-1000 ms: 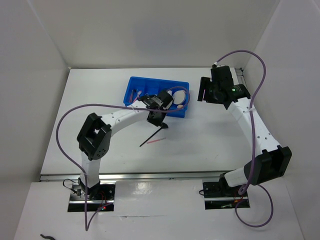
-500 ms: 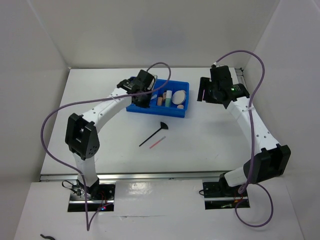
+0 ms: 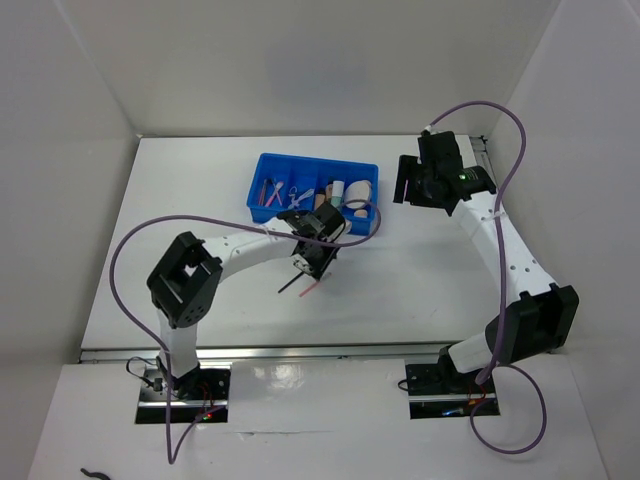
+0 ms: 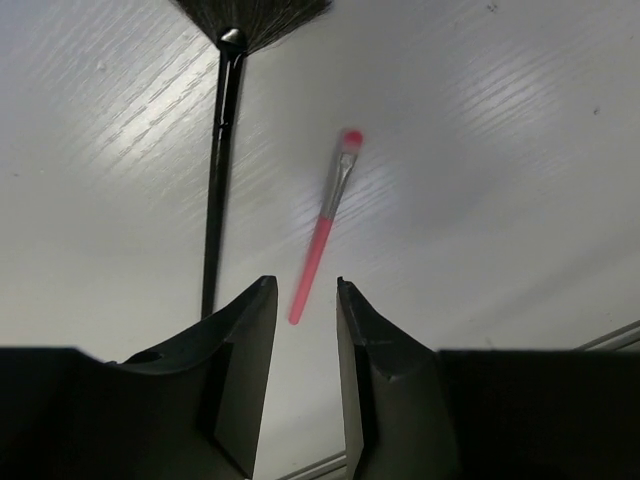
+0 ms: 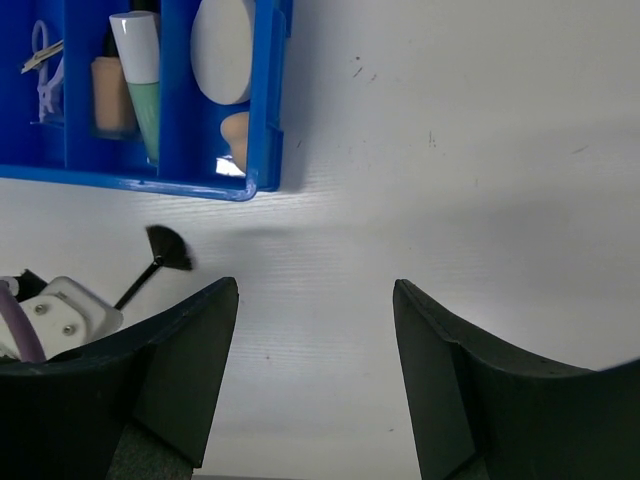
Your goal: Organize the makeup
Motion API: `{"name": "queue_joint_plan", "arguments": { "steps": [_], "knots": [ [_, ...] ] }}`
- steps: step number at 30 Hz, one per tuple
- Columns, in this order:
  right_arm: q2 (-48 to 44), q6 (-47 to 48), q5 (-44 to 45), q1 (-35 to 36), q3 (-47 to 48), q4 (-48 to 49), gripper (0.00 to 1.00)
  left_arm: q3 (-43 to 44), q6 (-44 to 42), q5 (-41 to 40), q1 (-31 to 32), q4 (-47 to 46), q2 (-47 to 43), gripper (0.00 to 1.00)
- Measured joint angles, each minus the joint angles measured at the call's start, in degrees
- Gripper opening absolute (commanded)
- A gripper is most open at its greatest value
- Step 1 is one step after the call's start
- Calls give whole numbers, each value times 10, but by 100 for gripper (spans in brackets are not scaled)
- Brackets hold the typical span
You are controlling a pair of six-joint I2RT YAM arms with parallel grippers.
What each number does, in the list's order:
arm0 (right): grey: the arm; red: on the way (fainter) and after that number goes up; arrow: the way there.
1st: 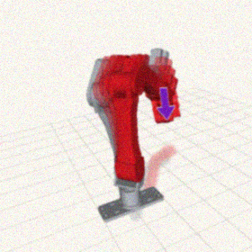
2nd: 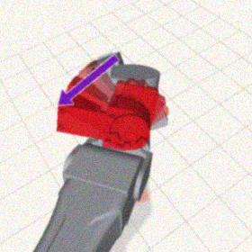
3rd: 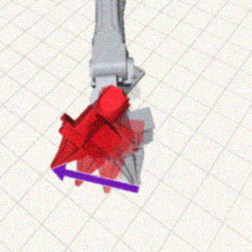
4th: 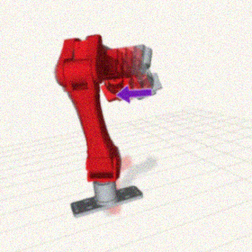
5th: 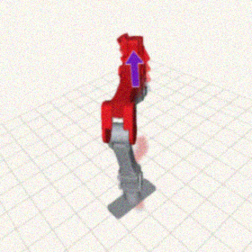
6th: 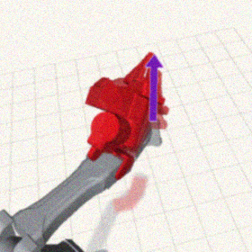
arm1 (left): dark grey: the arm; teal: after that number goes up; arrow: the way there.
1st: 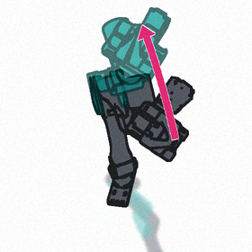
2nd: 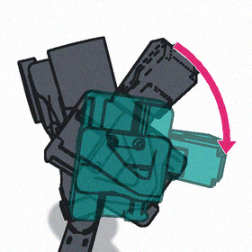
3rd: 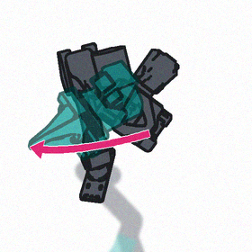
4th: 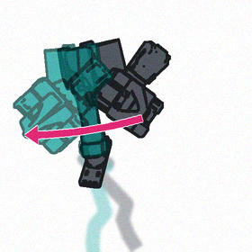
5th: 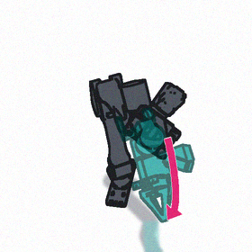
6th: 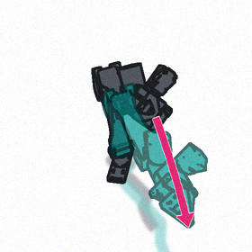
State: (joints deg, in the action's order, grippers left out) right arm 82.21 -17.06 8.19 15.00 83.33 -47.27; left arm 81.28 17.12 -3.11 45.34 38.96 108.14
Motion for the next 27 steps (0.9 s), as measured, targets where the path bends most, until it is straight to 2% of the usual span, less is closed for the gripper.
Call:
{"name": "queue_joint_plan", "arguments": {
  "steps": [12, 14, 15, 16, 17, 23, 27],
  "knots": [
    [0, 0, 0, 0, 0, 0, 71, -15, 13, 5, 14, -34, 55, 45],
    [0, 0, 0, 0, 4, -2, 71, -15, 13, 4, 14, -39, 57, 37],
    [0, 0, 0, 0, 6, -2, 71, -15, 13, 3, 14, -40, 57, 18],
    [0, 0, 0, 0, 9, -2, 71, -15, 15, 3, 14, -41, 57, 6],
    [0, 0, 0, 0, 11, -2, 71, -15, 16, 5, 14, -42, 57, 0],
    [0, 0, 1, 0, 12, -4, 71, -14, 12, 9, 14, -36, 51, 0],
    [0, 1, 2, 0, 12, -4, 71, -2, 13, 16, 4, 5, 28, 0]
  ]
}}
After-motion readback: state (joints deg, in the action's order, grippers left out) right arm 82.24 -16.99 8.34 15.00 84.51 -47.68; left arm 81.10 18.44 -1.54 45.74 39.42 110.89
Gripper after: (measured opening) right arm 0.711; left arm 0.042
